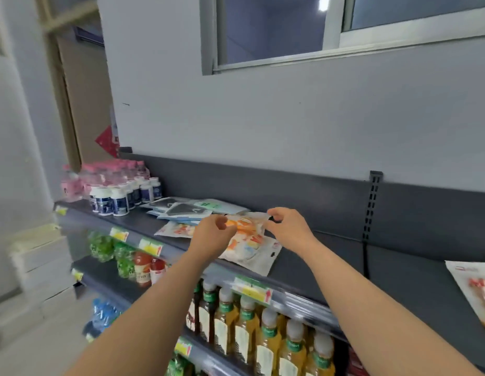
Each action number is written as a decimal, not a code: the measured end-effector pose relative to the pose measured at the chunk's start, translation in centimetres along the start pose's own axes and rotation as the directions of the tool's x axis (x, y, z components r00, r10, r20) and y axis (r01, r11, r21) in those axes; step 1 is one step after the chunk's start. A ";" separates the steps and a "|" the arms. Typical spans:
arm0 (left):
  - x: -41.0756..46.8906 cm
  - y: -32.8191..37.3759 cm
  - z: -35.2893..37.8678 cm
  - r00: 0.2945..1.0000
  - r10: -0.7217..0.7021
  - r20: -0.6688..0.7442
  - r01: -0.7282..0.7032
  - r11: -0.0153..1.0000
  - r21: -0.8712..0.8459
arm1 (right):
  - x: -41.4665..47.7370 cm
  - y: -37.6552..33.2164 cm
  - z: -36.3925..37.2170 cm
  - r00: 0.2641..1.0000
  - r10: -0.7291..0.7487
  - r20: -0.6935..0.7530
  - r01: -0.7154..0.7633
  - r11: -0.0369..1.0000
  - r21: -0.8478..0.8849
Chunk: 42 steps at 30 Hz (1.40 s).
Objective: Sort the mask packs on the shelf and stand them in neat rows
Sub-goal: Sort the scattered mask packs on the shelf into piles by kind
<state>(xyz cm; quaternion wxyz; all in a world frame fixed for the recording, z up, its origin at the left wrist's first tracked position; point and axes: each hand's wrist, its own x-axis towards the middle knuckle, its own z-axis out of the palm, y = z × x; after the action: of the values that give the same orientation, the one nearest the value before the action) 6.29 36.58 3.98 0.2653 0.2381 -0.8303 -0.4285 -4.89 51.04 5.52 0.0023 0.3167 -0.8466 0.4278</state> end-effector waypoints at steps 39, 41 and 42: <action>32.7 -25.6 -15.3 0.946 -0.320 -0.044 0.323 0.936 0.138 | 25.8 -6.8 26.5 0.983 -0.004 0.185 0.053 0.964 -0.259; 34.3 -26.3 -15.6 0.941 -0.337 -0.011 0.334 0.928 0.164 | 26.2 -7.2 26.4 0.995 0.007 0.100 0.016 0.972 -0.233; 34.9 -26.5 -15.7 0.943 -0.332 0.007 0.326 0.930 0.170 | 26.2 -7.4 26.5 0.998 0.008 0.065 0.006 0.976 -0.216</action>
<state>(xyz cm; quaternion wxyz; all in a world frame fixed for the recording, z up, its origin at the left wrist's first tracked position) -5.18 -8.08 -2.22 0.1542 0.3875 -0.8159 -0.4004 -14.78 14.56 1.30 0.0089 0.3278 -0.8879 0.3226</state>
